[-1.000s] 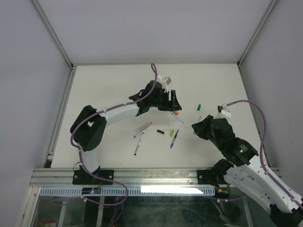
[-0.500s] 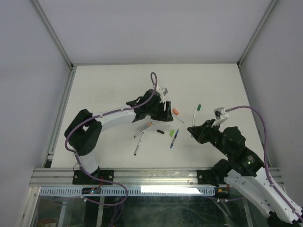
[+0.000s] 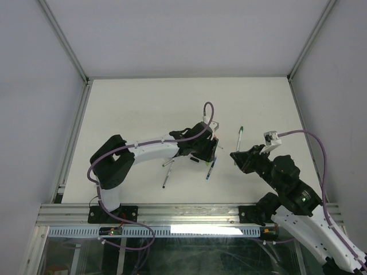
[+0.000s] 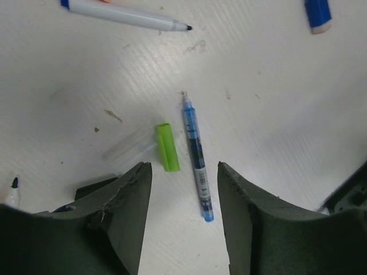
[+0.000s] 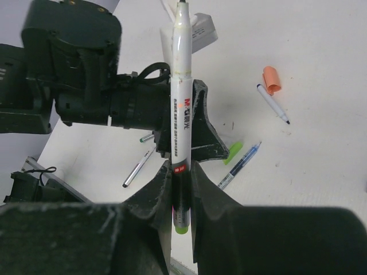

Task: Insert the pens into the pen caps
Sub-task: Pick up the pen from the center of the board, then move the pen cap to the center of the board.

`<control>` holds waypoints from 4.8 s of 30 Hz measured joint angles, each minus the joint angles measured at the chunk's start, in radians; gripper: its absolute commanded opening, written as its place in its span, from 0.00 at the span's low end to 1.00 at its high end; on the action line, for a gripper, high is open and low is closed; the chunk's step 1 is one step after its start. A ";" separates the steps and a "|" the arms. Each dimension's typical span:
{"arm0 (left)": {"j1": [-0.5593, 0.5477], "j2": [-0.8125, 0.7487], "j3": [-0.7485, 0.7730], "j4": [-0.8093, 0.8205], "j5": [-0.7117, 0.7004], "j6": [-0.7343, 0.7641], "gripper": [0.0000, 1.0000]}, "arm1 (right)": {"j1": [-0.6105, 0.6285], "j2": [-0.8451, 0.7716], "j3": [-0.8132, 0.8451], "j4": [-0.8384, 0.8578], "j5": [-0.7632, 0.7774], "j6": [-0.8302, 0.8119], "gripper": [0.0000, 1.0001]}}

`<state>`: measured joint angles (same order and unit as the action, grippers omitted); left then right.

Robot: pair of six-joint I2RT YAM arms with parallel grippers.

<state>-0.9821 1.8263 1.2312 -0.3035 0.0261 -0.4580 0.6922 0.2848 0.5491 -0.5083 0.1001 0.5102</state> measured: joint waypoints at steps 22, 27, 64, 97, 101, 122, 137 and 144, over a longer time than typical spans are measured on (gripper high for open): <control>-0.034 0.146 0.118 -0.080 -0.081 0.051 0.39 | 0.000 -0.055 -0.026 -0.035 0.019 0.042 0.00; -0.040 0.146 0.118 -0.081 -0.100 0.051 0.41 | 0.000 -0.056 -0.041 -0.037 0.019 0.048 0.00; -0.086 0.139 0.114 -0.100 -0.129 -0.007 0.35 | 0.000 -0.056 -0.055 -0.037 0.019 0.068 0.00; -0.105 0.164 0.108 -0.078 -0.154 0.007 0.13 | 0.000 -0.058 -0.073 -0.038 0.022 0.076 0.00; -0.105 0.106 0.034 -0.081 -0.158 0.030 0.13 | 0.000 -0.058 -0.073 -0.038 0.023 0.076 0.00; -0.106 -0.278 -0.295 -0.242 -0.126 0.244 0.32 | 0.000 -0.007 -0.106 0.005 0.015 0.091 0.00; -0.106 -0.285 -0.305 -0.223 -0.185 0.132 0.53 | 0.000 -0.018 -0.106 0.008 0.016 0.103 0.00; -0.106 -0.286 -0.335 -0.193 -0.174 0.045 0.47 | 0.000 -0.031 -0.106 -0.003 0.019 0.116 0.00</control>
<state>-1.0878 1.5406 0.8967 -0.4961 -0.1482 -0.4133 0.6922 0.2543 0.4431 -0.5117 0.1192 0.6258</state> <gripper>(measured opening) 0.507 0.149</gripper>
